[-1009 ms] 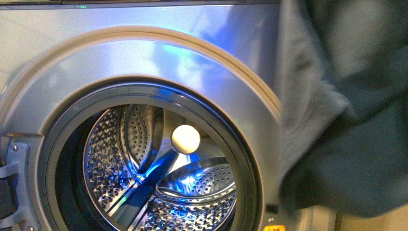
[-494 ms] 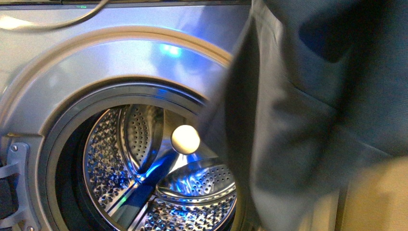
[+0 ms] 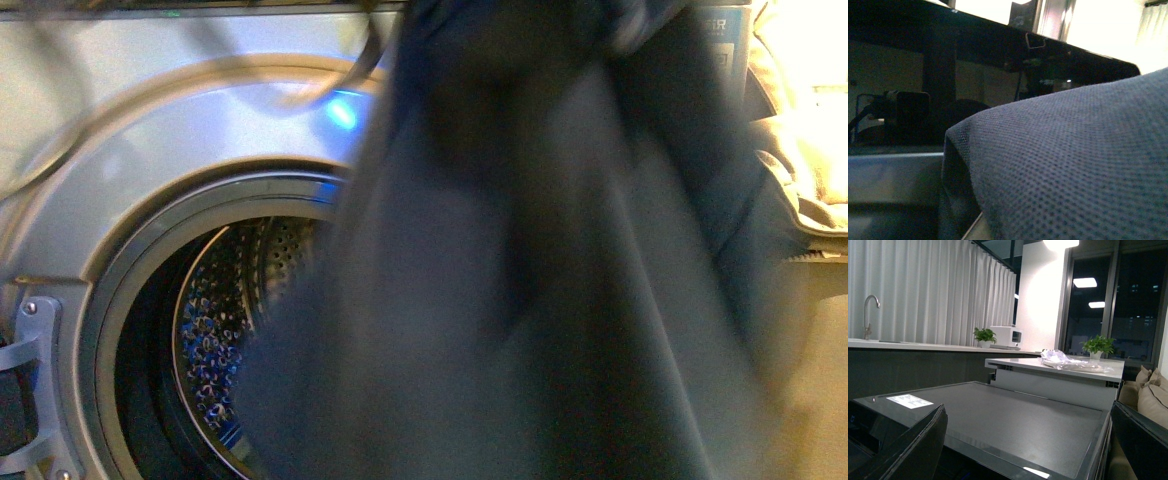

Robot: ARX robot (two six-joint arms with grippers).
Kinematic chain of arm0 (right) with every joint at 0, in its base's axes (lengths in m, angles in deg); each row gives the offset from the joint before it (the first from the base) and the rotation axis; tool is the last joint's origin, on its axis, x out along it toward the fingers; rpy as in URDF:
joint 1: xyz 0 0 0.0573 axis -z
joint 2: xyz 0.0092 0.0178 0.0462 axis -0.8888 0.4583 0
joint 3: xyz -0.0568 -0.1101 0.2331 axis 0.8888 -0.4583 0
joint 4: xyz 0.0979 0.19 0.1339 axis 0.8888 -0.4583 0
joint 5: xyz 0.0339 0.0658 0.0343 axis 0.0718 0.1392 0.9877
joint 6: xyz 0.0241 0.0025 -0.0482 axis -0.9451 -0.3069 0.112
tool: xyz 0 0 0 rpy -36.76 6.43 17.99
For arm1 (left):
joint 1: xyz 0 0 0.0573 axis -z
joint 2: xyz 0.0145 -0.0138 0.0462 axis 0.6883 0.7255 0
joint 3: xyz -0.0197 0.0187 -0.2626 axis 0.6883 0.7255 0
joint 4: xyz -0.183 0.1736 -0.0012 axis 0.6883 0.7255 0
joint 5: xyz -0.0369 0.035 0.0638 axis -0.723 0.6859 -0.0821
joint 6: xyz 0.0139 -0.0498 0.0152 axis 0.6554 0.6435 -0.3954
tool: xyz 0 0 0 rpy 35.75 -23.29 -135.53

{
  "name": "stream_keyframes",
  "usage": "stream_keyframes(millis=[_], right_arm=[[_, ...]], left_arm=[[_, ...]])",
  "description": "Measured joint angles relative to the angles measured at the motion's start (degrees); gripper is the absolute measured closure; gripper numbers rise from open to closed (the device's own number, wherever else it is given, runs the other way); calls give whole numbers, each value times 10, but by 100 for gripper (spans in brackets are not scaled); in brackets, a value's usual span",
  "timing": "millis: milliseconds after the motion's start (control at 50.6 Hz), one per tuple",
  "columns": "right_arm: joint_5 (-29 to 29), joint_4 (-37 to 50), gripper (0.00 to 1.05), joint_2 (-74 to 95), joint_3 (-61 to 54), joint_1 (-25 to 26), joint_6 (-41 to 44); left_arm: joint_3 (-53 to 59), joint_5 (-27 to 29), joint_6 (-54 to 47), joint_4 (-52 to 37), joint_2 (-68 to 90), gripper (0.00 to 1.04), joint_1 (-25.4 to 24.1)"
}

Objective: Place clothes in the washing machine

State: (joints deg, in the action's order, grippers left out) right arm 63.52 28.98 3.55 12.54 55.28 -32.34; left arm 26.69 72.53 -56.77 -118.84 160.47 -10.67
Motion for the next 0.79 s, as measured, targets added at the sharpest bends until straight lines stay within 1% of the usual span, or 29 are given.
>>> stream_keyframes(millis=[257,316,534,613,653,692,791], right_arm=[[0,0,8,0,0,0,0],[0,0,8,0,0,0,0],[-3,-1,8,0,0,0,-1],[-155,-110,8,-7,21,-39,-34],[-193,-136,8,-18,10,-49,-42],[-221,-145,8,-36,-14,-58,-50],[-235,-148,8,-108,-108,-69,-72]], left_arm=[[92,-10,30,1,-54,95,-81],[128,-16,45,2,-64,95,-112],[207,-30,89,1,-67,95,-177],[217,-30,93,-4,-62,95,-188],[220,-31,93,-9,-58,95,-190],[223,-31,93,-15,-52,95,-192],[227,-31,93,-33,-25,95,-191]])
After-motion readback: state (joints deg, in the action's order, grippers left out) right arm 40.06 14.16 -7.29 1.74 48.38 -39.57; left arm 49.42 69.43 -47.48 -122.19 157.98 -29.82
